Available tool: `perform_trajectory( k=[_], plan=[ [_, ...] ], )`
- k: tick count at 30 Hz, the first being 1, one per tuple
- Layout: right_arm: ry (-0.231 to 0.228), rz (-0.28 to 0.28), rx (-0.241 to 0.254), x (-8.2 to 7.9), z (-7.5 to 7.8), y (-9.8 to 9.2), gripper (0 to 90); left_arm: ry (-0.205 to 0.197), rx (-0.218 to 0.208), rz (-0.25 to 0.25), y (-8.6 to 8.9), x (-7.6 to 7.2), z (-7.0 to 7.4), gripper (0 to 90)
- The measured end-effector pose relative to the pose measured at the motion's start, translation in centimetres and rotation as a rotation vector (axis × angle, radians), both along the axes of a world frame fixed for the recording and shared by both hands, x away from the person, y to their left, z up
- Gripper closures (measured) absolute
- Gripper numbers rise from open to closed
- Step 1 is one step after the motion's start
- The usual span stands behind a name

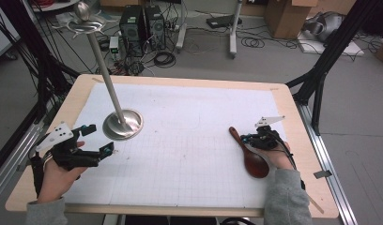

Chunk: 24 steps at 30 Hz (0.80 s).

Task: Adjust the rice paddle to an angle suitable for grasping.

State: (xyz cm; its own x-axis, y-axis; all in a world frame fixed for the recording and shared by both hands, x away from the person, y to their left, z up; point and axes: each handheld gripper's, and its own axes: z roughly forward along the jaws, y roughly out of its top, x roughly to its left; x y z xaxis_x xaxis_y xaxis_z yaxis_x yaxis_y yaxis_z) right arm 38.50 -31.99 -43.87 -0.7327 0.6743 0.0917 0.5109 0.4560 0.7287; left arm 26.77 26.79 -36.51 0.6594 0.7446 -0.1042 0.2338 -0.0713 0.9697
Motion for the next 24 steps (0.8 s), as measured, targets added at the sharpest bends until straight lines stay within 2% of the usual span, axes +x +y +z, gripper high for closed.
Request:
perform_trajectory(
  k=[7,24],
  plan=[
    [0.019,0.019,-0.014,0.1,0.0,0.6,89.4,0.002,-0.001,0.008,0.1,-0.1,-0.1,1.7],
    [0.025,0.058,-0.013,0.1,-0.1,1.2,89.5,0.007,-0.004,0.015,0.4,-0.2,-0.2,1.7]
  ],
)
